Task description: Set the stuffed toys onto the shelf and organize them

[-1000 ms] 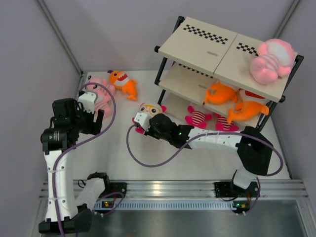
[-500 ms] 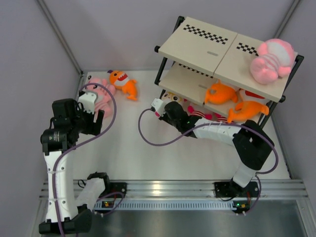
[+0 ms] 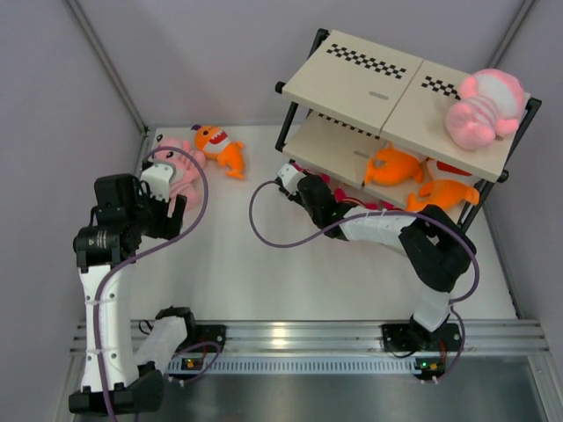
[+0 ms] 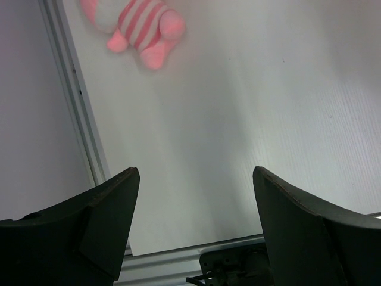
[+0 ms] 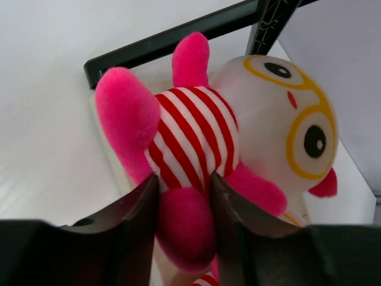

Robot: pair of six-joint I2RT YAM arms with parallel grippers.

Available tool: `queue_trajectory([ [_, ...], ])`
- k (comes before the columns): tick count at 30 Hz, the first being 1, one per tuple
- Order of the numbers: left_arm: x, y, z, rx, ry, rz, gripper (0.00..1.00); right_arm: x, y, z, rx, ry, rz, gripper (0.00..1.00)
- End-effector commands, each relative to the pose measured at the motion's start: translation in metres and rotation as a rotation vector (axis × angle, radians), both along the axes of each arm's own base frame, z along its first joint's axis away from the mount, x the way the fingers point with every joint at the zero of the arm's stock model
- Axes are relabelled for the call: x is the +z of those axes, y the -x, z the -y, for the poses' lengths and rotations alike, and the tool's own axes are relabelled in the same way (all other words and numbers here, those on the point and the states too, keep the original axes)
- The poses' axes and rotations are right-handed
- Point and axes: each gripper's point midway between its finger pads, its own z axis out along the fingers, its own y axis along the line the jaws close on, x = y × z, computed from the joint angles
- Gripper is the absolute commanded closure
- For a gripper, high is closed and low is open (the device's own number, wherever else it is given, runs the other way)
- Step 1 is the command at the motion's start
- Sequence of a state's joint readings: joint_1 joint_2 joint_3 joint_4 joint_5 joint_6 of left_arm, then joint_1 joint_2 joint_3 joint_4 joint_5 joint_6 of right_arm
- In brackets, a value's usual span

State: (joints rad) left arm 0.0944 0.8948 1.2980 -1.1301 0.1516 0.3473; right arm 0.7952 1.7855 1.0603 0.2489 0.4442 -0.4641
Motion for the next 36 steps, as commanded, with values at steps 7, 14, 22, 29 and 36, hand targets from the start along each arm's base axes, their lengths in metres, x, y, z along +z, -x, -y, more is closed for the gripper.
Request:
queue_trajectory([
  [7,0.0,-0.001,0.002,-0.025,-0.01,0.01,0.17,0.015,0.006,-0.008,-0.027,-0.028,0.04,0.48],
  [14,-0.005,0.002,0.005,-0.041,0.003,0.004,0.17,0.042,0.036,-0.012,-0.048,-0.017,0.051,0.46],
  [22,-0.001,0.006,0.006,-0.051,-0.001,0.024,0.17,0.031,0.098,0.013,-0.181,-0.148,-0.06,0.48],
  [29,-0.021,0.008,0.009,-0.07,0.007,-0.03,0.17,-0.013,0.134,0.035,-0.263,-0.302,-0.197,0.49],
  [36,-0.024,0.01,0.01,-0.072,0.014,-0.03,0.18,-0.026,0.115,0.04,-0.302,-0.337,-0.179,0.51],
])
